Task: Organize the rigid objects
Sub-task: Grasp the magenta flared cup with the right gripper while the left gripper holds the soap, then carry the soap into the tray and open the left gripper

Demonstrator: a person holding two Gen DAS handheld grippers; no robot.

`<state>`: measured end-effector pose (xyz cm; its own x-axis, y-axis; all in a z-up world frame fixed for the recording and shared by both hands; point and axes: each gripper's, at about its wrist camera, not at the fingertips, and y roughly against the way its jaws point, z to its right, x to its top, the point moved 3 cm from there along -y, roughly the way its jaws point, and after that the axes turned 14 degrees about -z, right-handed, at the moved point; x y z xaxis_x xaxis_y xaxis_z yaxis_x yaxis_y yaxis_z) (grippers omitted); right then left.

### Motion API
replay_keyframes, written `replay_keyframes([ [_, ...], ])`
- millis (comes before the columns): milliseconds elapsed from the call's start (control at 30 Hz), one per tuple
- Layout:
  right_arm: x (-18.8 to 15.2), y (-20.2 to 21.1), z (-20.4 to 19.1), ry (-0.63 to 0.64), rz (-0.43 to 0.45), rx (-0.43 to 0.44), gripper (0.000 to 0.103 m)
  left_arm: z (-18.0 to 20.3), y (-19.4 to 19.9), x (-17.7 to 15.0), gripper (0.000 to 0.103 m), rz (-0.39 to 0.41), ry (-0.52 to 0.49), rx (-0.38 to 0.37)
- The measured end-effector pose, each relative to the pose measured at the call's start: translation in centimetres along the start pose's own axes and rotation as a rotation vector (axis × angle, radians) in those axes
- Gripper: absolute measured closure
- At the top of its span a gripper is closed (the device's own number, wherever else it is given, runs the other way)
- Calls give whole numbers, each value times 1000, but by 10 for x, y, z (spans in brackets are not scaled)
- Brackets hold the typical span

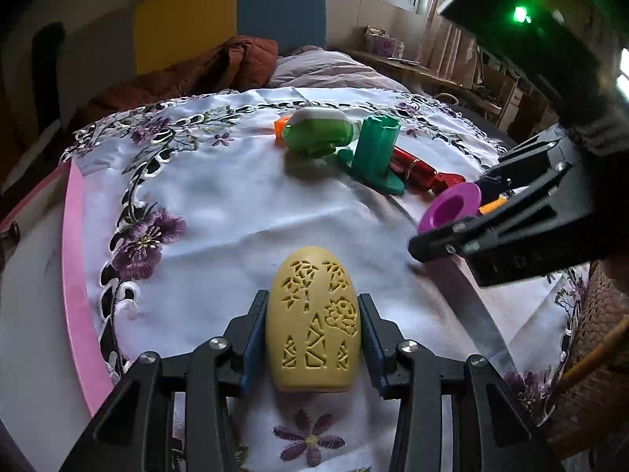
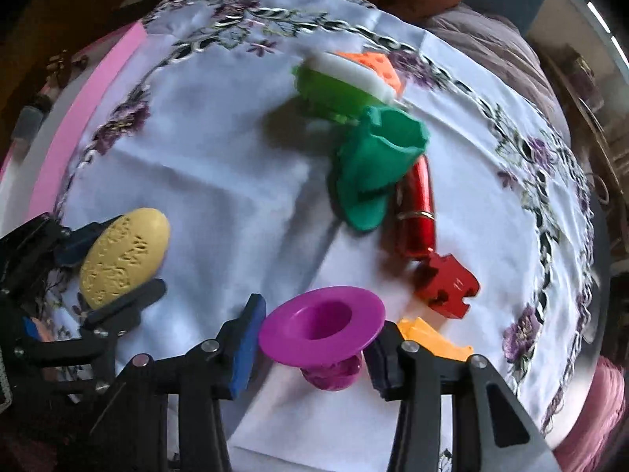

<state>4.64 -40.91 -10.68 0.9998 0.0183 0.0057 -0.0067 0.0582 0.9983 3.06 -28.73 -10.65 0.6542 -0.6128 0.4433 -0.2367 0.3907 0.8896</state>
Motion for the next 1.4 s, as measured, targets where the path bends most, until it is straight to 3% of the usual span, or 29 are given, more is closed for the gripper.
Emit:
replay_keyframes([
  [167, 14, 5, 1, -59, 90, 135, 56, 0, 0, 0, 59, 5, -5, 8],
  [433, 24, -8, -7, -68, 88, 177, 55, 2, 0, -2, 59, 26, -4, 24],
  [633, 25, 2, -8, -43, 104, 149, 55, -3, 1, -1, 60, 23, 17, -12],
  [800, 29, 2, -13, -14, 119, 127, 55, -7, 11, 2, 60, -11, 77, -101],
  [1000, 32, 0, -15, -9, 126, 124, 55, -1, 49, 0, 59, 48, 69, -132],
  [1200, 31, 1, -14, -17, 127, 130, 54, -28, 86, 1, 59, 103, 134, -120],
  [1400, 31, 1, -15, -7, 130, 111, 54, -86, 108, -8, 59, 133, 293, -60],
])
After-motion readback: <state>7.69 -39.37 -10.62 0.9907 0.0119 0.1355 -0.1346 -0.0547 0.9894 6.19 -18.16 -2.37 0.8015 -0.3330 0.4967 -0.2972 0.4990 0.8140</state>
